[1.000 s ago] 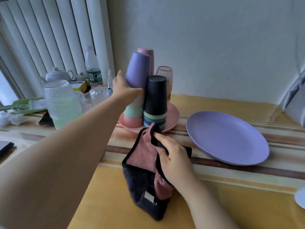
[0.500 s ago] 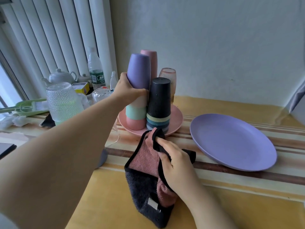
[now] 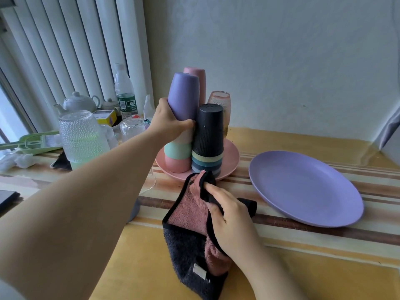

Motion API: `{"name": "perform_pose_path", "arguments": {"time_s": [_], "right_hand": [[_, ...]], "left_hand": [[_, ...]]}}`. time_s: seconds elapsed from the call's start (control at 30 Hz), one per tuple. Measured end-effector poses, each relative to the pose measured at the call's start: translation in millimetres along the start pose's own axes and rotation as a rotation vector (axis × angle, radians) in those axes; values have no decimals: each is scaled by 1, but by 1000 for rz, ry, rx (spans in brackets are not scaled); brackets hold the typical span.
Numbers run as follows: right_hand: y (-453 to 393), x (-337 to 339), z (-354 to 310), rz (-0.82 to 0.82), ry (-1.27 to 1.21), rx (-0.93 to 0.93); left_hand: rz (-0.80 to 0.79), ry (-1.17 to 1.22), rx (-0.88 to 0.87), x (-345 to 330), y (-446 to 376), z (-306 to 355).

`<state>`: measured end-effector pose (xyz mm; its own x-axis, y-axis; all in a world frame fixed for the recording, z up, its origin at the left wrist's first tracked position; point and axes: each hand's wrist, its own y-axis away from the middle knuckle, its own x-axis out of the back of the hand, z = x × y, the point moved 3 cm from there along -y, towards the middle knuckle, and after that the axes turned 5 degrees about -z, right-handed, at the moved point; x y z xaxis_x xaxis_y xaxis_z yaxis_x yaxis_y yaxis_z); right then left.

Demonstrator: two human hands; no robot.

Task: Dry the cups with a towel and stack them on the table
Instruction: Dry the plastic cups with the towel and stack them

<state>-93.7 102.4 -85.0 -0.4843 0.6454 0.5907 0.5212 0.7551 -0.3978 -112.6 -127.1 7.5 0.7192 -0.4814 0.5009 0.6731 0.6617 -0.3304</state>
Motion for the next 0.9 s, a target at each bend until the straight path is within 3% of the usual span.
{"name": "perform_pose_path", "arguments": {"time_s": [0.23, 0.43, 0.7, 0.8, 0.9], "right_hand": [[0, -2, -1, -7, -5, -14], [-1, -2, 0, -11, 1, -17], [-1, 1, -5, -15, 0, -35], [-1, 4, -4, -4, -56, -89], [-3, 11, -4, 113, -172, -146]], "left_hand": [[23, -85, -93, 9, -1, 3], [27, 182, -46, 17, -4, 13], [95, 219, -168, 45, 29, 59], [57, 197, -177, 46, 76, 60], [-103, 310, -62, 28, 129, 44]]}}
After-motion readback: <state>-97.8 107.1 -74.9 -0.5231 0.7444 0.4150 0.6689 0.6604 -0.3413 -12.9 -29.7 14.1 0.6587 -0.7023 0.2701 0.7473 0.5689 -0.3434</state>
